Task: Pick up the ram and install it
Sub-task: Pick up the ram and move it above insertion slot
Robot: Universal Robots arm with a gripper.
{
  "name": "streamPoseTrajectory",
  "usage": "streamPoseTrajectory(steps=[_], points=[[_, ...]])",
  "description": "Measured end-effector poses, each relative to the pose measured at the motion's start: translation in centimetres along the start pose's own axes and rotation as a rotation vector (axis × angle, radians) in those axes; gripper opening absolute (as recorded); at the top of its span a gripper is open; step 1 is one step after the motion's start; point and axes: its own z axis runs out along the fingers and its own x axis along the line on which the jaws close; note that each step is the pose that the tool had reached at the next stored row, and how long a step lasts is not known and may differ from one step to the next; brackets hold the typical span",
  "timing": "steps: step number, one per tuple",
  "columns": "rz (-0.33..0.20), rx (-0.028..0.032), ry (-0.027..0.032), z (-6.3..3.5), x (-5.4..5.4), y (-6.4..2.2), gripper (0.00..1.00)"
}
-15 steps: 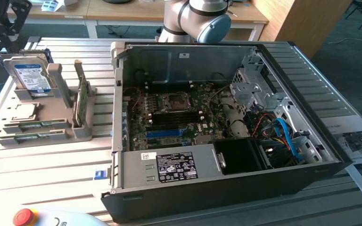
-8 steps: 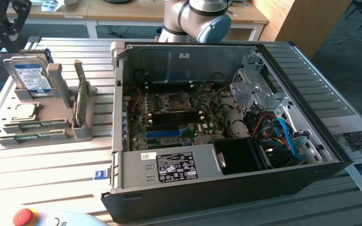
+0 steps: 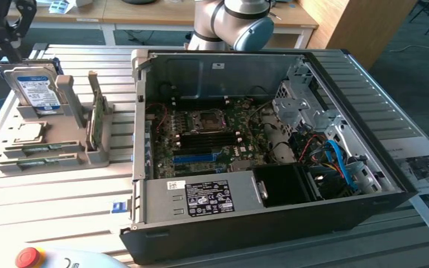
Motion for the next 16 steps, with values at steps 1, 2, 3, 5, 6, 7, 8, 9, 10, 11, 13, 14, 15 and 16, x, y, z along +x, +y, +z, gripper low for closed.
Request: streamPoseTrajectory(steps=[1,2,3,5,6,7,8,9,10,11,13,14,15,16], points=[[-0.016,-0.0004,0.0007,0.00,0.00,0.00,0.10],[-0.033,-0.0008,0.0014,0.00,0.00,0.00,0.10],[-0.050,-0.0012,0.0022,0.00,0.00,0.00,0.10],[-0.084,-0.0020,0.0037,0.00,0.00,0.00,0.10],[-0.101,-0.0024,0.0044,0.00,0.00,0.00,0.10],[-0.117,-0.0028,0.0052,0.00,0.00,0.00,0.10],[-0.134,-0.0031,0.0059,0.00,0.00,0.00,0.10],[-0.150,-0.0035,0.0066,0.00,0.00,0.00,0.10],[-0.168,-0.0039,0.0073,0.00,0.00,0.00,0.10],[-0.185,-0.0043,0.0081,0.00,0.00,0.00,0.10],[-0.221,-0.0052,0.0097,0.01,0.00,0.00,0.10],[-0.239,-0.0056,0.0105,0.01,0.00,0.00,0.10],[-0.257,-0.0060,0.0112,0.02,0.00,0.00,0.10],[-0.275,-0.0064,0.0120,0.03,0.00,0.00,0.10]])
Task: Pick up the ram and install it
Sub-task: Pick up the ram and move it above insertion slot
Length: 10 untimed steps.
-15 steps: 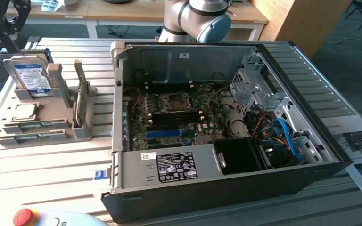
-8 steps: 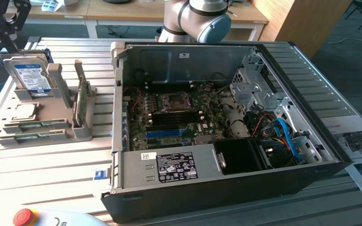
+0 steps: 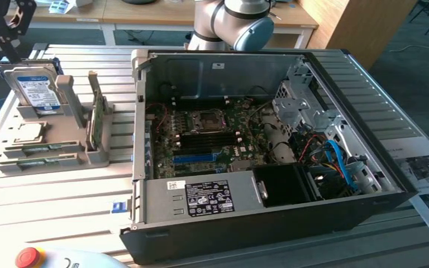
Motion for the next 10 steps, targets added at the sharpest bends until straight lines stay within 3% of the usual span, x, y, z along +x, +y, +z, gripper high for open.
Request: streamPoseTrajectory(steps=[10], points=[[-0.182,-0.0043,0.0081,0.05,0.00,0.00,0.10]])
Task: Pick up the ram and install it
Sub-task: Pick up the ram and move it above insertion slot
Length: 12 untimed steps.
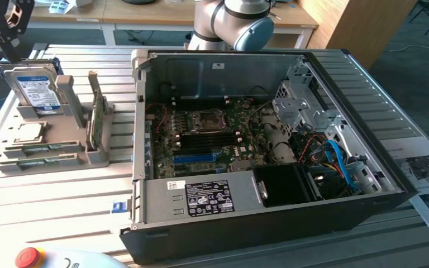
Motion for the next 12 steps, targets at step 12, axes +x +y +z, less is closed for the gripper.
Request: streamPoseTrajectory(steps=[12], points=[[-0.218,-0.0051,0.0096,0.07,0.00,-0.01,0.10]])
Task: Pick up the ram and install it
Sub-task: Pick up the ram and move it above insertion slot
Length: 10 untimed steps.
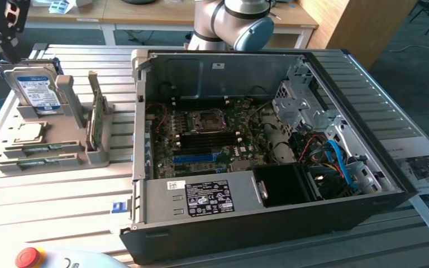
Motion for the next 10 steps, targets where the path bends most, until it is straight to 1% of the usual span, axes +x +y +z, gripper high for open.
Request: streamPoseTrajectory(steps=[10], points=[[-0.181,-0.0043,0.0079,0.06,0.00,0.00,0.10]])
